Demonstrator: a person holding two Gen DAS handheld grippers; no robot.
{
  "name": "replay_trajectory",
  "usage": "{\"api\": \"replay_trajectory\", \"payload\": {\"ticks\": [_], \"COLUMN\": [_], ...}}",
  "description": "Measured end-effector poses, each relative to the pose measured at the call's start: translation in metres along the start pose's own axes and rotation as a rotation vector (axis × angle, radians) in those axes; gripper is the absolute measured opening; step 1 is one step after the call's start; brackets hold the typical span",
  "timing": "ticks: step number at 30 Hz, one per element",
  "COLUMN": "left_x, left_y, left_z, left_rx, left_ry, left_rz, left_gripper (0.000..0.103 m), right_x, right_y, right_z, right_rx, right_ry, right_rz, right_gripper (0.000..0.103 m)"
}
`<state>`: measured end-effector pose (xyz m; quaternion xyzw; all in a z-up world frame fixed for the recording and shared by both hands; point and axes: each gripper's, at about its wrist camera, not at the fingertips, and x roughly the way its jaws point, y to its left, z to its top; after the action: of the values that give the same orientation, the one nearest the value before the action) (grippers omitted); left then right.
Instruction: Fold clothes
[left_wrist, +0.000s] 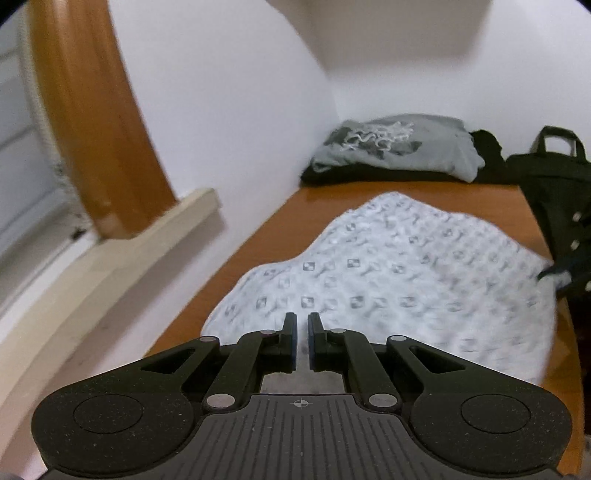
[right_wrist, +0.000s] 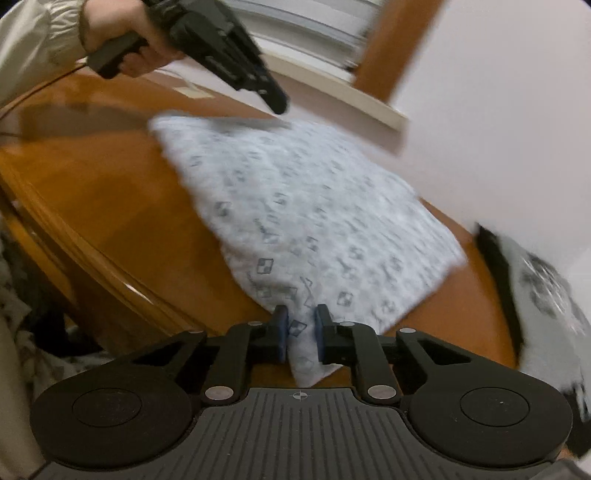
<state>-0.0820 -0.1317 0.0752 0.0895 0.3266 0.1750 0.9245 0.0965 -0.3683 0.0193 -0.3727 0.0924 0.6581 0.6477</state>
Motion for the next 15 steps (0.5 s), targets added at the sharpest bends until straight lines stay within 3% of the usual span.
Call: {"api": "replay_trajectory", "payload": {"ticks": [4,10,15], "left_x": [0.027,0.027,0.017], "left_y": [0.000,0.008,0.018], "left_z": [-0.011,-0.027,-0.023], "left_rx": [0.003,-0.023,-0.065], "left_ry": [0.036,0.013,-0.004], "left_rz": [-0.008,-0.026,-0.031], "left_gripper": [0.008,0.008,0.011], "right_x": [-0.014,-0.041,-0.020], "right_y": [-0.019,-0.051,-0.077], "right_z": [-0.013,-0.015,0.012], "right_rx": [0.051,0.176,0.245], "right_ry": [-0.002,-0.058,-0.130], "right_rz": [0.007,-0.016,-0.065], "right_gripper": [0.018,0.022,0.027]}}
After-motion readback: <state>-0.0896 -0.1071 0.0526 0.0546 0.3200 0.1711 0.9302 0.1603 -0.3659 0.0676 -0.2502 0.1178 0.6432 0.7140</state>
